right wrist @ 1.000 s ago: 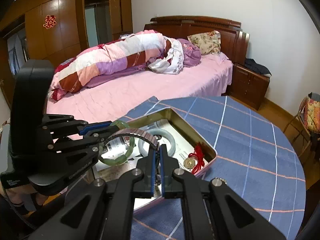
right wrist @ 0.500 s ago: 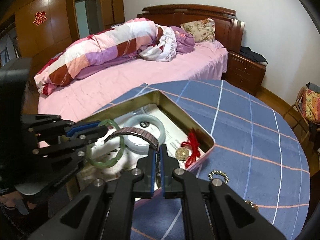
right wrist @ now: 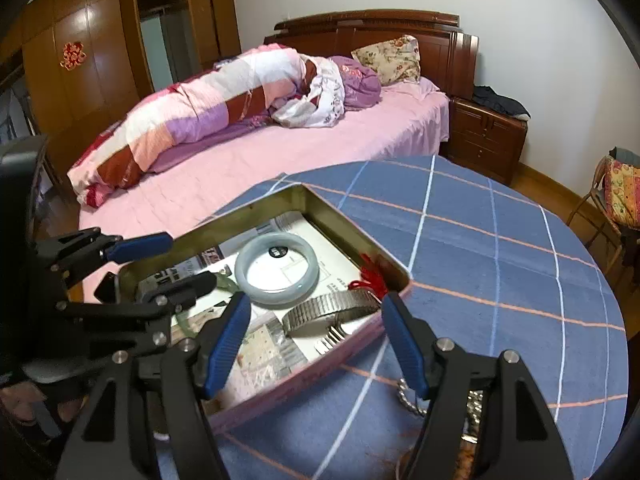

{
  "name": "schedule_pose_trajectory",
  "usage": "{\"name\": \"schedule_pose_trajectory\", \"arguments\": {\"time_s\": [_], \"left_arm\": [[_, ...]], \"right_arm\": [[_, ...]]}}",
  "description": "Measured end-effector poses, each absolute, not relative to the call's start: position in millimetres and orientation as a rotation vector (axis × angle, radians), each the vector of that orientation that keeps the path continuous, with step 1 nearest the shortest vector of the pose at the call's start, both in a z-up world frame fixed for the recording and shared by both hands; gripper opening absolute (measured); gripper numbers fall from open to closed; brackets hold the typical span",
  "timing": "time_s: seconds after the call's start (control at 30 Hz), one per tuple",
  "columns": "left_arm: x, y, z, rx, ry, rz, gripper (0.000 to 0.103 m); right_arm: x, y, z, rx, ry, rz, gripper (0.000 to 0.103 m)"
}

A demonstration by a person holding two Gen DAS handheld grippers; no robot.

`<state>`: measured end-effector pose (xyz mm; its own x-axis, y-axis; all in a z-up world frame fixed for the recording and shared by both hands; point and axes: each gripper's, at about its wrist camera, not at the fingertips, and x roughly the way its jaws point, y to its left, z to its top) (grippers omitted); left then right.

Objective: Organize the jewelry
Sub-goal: 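Open the right tool to drop the watch into the tin while the left tool releases the green bangle, then move both open tools back to the jewelry pile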

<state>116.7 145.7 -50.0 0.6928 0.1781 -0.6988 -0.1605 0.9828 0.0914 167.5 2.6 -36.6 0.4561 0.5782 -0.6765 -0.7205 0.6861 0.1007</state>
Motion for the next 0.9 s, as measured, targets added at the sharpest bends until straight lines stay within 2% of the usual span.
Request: {"name": "schedule_pose_trajectory", "arguments": {"time_s": [0.23,0.5,0.9], "left_arm": [[109.4,136.1,-38.5,0.036,0.765,0.204,0.06],[97.0,91.5,-29.8,0.086,0.744,0.161,0.06],[81.0,25.9,-38.3,0.09,0.765,0.07,0.06]], "right_arm": [[168.2,-60.5,-31.9,-0.161,0.758,0.715,0.074],[154.6,-131.0,-41.8,-0.121,0.784,0.588,0.076],[120.8,-168.1,-64.6,-0.091,0.843,0.543,0.076]]}}
